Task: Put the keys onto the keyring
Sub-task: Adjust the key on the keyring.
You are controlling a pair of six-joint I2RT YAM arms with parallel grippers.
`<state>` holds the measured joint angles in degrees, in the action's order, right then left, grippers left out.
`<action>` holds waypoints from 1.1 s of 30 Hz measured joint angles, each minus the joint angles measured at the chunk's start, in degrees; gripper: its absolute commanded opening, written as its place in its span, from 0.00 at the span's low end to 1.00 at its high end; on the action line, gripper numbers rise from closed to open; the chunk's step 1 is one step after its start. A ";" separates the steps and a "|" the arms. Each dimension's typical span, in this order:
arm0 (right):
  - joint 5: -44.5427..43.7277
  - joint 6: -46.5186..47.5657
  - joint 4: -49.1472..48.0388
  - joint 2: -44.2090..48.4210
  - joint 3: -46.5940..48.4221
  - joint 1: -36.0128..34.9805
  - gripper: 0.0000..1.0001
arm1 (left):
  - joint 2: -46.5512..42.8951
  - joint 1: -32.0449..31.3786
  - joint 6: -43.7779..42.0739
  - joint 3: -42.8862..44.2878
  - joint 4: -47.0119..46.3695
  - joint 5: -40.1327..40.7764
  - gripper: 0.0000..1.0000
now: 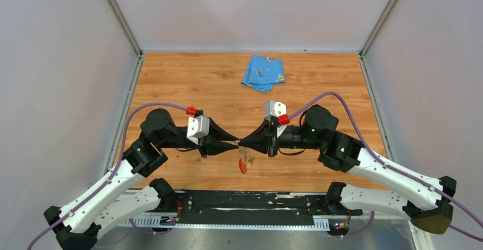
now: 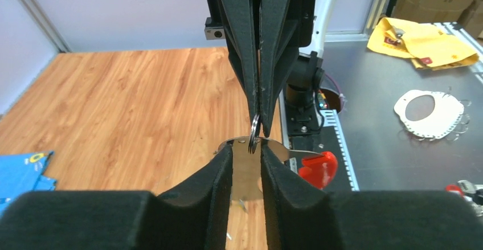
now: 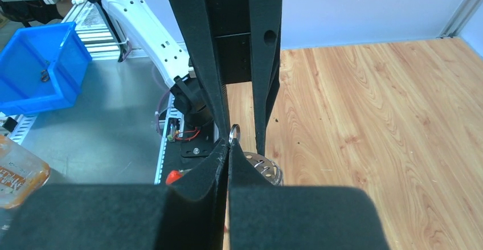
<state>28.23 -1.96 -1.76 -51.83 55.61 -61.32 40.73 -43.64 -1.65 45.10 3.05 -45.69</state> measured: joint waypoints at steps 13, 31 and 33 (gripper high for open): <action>1.14 -1.29 -1.42 -1.07 0.00 0.39 0.14 | -1.05 0.00 -0.28 0.00 0.17 -0.28 0.00; -7.61 -4.24 11.45 1.66 1.05 10.93 0.53 | -0.22 3.43 -1.46 0.20 7.80 10.12 0.00; -11.96 -4.63 13.88 1.70 -0.24 11.93 0.56 | 0.63 5.25 -1.73 0.68 9.14 10.14 0.00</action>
<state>16.27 -6.59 12.12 -50.13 55.37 -49.39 41.36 -38.39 -3.38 45.78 12.19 -35.55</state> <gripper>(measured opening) 0.527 0.004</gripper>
